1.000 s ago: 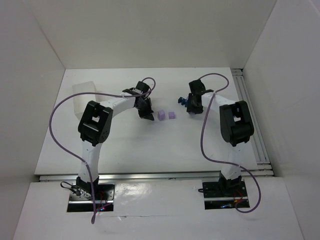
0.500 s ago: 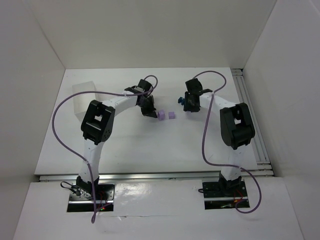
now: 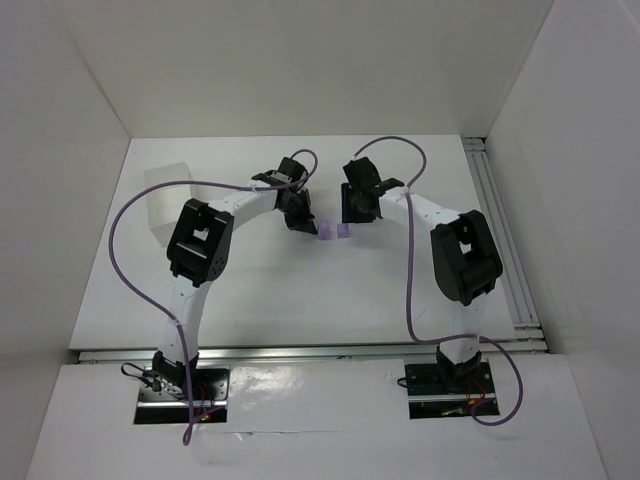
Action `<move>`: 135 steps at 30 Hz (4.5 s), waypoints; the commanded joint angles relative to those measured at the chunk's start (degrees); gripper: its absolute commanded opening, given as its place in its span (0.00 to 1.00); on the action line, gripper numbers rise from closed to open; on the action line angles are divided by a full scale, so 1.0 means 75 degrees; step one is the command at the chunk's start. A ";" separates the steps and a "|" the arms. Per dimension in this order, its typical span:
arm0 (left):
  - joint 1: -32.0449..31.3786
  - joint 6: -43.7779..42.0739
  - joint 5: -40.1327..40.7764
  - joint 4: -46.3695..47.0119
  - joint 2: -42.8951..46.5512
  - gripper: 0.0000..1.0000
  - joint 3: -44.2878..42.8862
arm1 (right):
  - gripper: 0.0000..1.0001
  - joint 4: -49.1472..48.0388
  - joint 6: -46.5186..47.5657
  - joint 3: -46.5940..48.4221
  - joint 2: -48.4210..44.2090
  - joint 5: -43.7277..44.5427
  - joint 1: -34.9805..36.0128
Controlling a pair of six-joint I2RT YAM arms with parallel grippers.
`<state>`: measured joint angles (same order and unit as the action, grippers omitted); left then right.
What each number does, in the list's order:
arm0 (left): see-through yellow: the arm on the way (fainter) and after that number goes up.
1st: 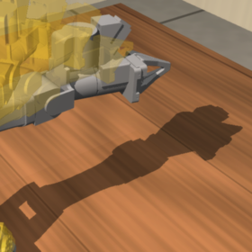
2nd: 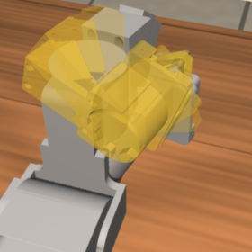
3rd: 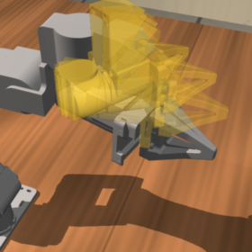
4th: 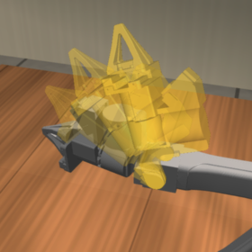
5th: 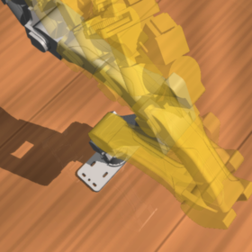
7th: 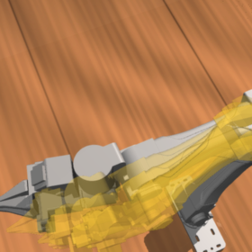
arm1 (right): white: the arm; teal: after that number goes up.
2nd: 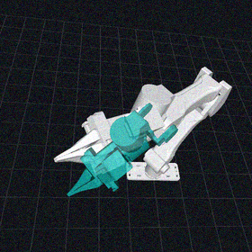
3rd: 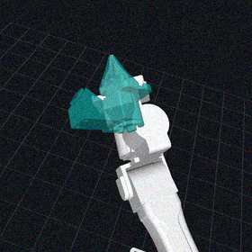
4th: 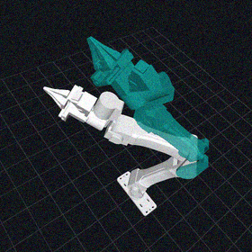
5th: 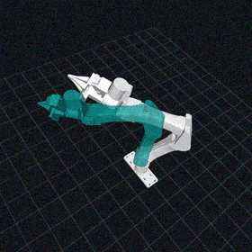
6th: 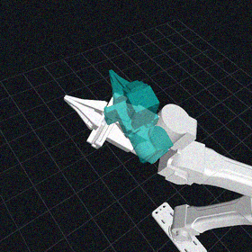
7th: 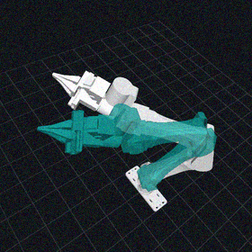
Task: Build the wood block tower
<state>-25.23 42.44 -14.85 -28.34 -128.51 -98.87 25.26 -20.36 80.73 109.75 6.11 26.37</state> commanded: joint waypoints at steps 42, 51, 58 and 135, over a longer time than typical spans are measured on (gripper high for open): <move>-0.0034 -0.0138 0.0211 -0.0229 0.0153 0.00 -0.0224 | 0.59 0.0301 -0.0285 0.0029 0.0062 0.0181 0.0491; -0.0034 -0.0139 0.0375 -0.0300 0.0295 0.00 -0.0294 | 0.59 0.0664 -0.0215 0.0485 -0.0513 0.1025 0.0399; -0.0034 -0.0139 0.0468 -0.0369 0.0364 0.00 -0.0142 | 0.59 0.0640 0.0159 0.1385 0.0224 0.0698 0.0023; 0.0142 -0.0935 0.1898 -0.0839 0.3142 0.03 0.1851 | 0.32 0.0160 -0.0613 0.0499 0.0518 0.0499 0.0480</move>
<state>-24.29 36.16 -1.30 -34.89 -107.50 -84.95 28.69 -24.43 83.99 113.51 9.98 29.47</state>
